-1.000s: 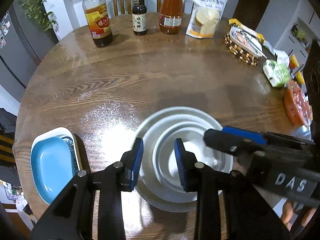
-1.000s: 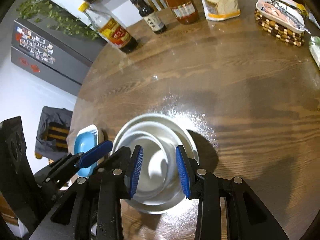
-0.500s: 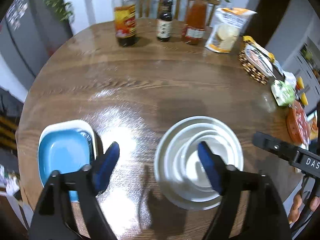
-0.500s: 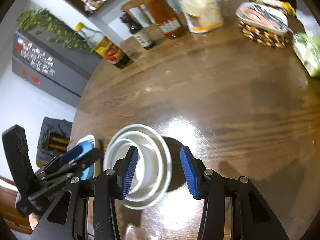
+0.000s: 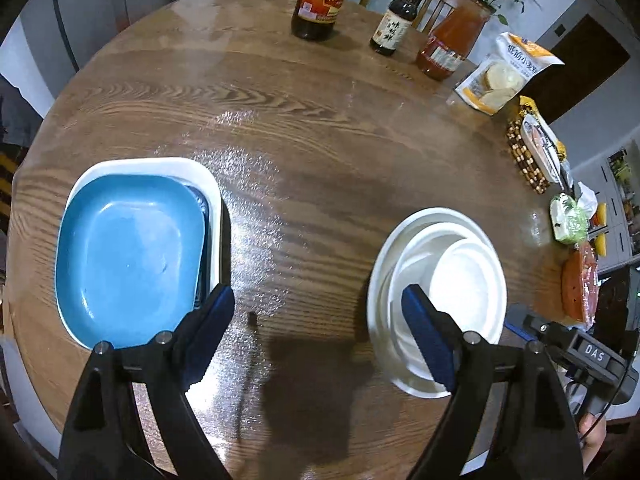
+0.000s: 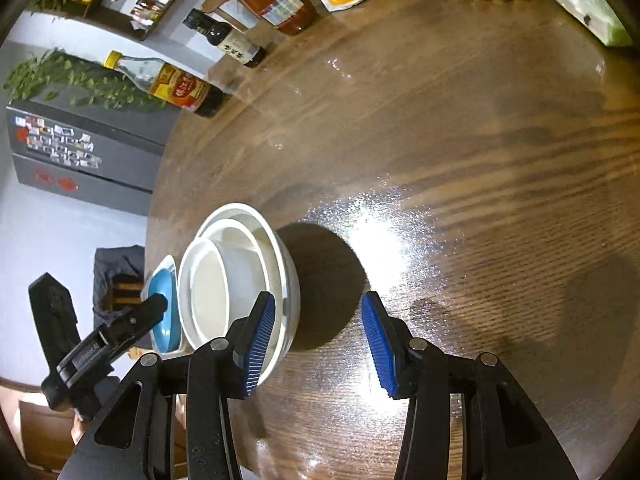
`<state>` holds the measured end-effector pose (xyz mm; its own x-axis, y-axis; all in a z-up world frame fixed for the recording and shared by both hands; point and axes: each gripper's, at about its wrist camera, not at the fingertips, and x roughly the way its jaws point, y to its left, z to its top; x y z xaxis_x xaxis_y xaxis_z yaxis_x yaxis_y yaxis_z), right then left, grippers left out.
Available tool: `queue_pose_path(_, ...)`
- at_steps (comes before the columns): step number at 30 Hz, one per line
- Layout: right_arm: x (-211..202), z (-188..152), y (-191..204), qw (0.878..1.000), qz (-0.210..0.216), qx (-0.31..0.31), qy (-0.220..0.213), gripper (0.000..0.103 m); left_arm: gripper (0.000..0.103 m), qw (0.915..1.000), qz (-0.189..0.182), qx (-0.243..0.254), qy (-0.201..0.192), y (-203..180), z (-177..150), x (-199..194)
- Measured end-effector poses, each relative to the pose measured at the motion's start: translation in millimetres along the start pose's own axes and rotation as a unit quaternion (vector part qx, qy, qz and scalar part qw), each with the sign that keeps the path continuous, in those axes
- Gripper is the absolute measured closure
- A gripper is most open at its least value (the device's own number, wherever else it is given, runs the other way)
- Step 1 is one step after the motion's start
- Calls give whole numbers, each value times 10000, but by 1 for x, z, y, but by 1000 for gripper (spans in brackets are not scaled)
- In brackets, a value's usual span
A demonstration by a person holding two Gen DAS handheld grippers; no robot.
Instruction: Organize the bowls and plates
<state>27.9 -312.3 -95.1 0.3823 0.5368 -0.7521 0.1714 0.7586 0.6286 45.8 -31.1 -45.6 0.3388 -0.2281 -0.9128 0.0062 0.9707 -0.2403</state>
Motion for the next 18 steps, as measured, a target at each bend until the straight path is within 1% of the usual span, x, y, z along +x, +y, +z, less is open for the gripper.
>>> queue_pose_path(5, 4, -2, 0, 9999, -51, -22, 87, 56, 17, 9999, 29, -8, 162, 2, -3, 10)
queue_pose_path(9, 3, -2, -2, 10000, -32, -3, 92, 56, 17, 9998, 171, -11, 81, 4, -3, 12)
queue_pose_path(11, 3, -1, -1, 9999, -66, -28, 87, 56, 17, 9998, 168, 19, 121, 5, -3, 13)
queue_pose_path(18, 9, 0, 7, 9993, -317, -176, 102, 56, 17, 9996, 175, -2, 238, 7, -1, 21)
